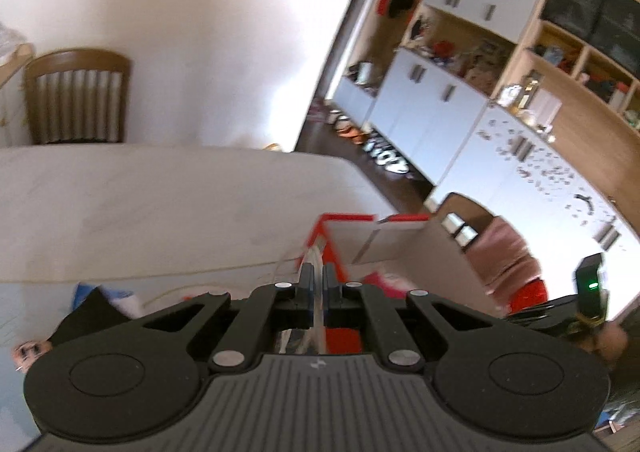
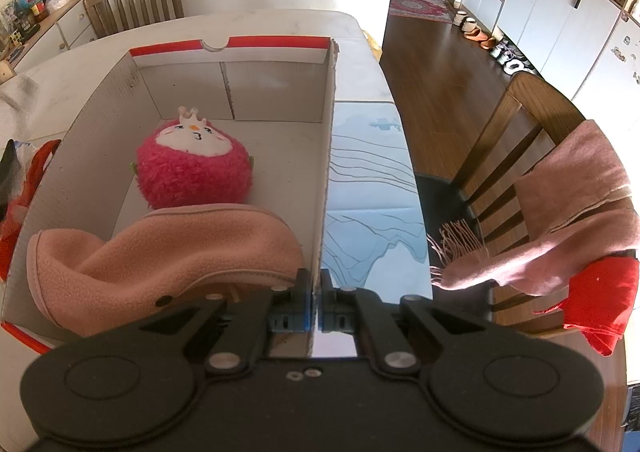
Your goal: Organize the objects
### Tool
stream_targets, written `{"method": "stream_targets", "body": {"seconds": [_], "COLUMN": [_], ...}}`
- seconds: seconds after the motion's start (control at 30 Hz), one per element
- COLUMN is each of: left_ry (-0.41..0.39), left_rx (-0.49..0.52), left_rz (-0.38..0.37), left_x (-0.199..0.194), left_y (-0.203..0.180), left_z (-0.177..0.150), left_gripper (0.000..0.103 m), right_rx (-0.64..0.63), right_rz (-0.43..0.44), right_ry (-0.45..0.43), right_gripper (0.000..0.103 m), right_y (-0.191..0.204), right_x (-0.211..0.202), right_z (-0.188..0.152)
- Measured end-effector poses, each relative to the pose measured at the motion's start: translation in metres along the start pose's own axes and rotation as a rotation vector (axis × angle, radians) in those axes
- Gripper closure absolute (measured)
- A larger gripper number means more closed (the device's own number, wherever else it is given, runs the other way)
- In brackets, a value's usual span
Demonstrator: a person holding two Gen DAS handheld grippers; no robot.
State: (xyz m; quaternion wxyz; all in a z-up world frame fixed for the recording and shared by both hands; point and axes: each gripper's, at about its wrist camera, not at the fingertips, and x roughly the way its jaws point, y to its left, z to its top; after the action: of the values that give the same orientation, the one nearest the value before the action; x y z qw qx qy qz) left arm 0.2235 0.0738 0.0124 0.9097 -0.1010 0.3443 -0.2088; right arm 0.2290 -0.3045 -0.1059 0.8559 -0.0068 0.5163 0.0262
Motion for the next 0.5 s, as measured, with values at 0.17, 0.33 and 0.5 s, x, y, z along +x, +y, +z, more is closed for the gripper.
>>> {"method": "stream_targets", "body": {"seconds": [0.17,0.33,0.5], "left_ry": [-0.012,0.015,0.120], "left_rx": [0.060,0.120,0.118], "left_rz": [-0.072,-0.081,-0.035], "left_x": [0.012,0.034,0.061], "left_y": [-0.035,-0.056,-0.049], "left_z": [0.020,0.027,0.007], "left_gripper": [0.100,0.100,0.100], "right_rx": [-0.002,0.000,-0.002], "right_rz": [-0.001,0.004,0.007], "right_ry": [-0.001,-0.002,-0.002], "right_gripper": [0.100,0.100,0.100], "right_y": [0.001,0.001,0.000], "right_x": [0.001,0.002,0.003], "right_z": [0.000,0.000,0.001]}}
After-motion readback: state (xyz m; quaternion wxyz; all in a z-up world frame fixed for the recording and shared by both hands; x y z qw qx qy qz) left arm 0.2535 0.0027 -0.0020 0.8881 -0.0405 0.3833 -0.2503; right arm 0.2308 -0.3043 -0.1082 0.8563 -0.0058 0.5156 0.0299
